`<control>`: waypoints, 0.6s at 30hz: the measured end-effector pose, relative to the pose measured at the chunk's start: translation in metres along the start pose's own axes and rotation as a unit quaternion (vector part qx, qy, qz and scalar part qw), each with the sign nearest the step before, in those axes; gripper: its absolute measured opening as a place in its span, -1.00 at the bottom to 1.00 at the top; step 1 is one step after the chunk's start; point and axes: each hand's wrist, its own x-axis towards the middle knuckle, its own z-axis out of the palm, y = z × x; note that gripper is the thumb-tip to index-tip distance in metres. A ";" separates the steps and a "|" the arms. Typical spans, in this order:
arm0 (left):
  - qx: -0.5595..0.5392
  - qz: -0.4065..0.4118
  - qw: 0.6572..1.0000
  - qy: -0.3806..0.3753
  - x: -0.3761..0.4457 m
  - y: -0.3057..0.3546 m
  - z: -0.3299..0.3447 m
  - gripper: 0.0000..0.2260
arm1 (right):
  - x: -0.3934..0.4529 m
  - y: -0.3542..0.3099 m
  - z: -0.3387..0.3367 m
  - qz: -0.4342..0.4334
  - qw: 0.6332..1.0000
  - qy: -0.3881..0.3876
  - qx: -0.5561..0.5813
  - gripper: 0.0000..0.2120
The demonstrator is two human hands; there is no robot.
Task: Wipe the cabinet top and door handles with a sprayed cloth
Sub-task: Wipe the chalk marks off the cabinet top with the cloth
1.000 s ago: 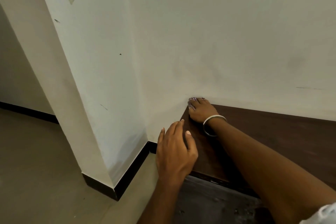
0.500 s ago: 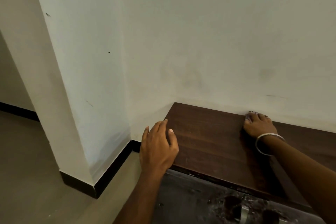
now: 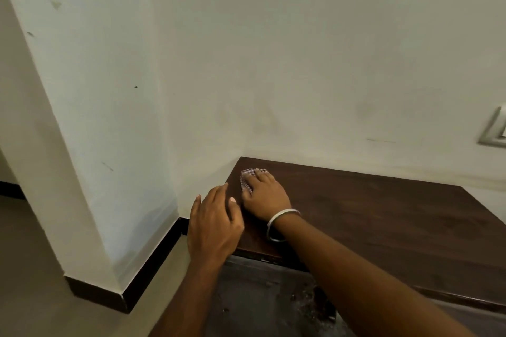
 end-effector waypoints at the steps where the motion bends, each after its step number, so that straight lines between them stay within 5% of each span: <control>1: -0.001 0.001 1.000 0.001 0.000 0.000 0.000 -0.53 | -0.003 0.005 -0.003 0.003 1.000 -0.002 0.005 -0.47; 8: -0.008 -0.013 1.000 0.002 0.000 0.002 0.000 -0.64 | -0.036 0.117 -0.055 0.111 0.993 0.023 -0.011 -0.49; 18: 0.002 -0.018 1.000 -0.010 0.000 0.006 -0.002 -0.49 | -0.101 0.302 -0.137 0.322 0.945 0.051 -0.033 -0.48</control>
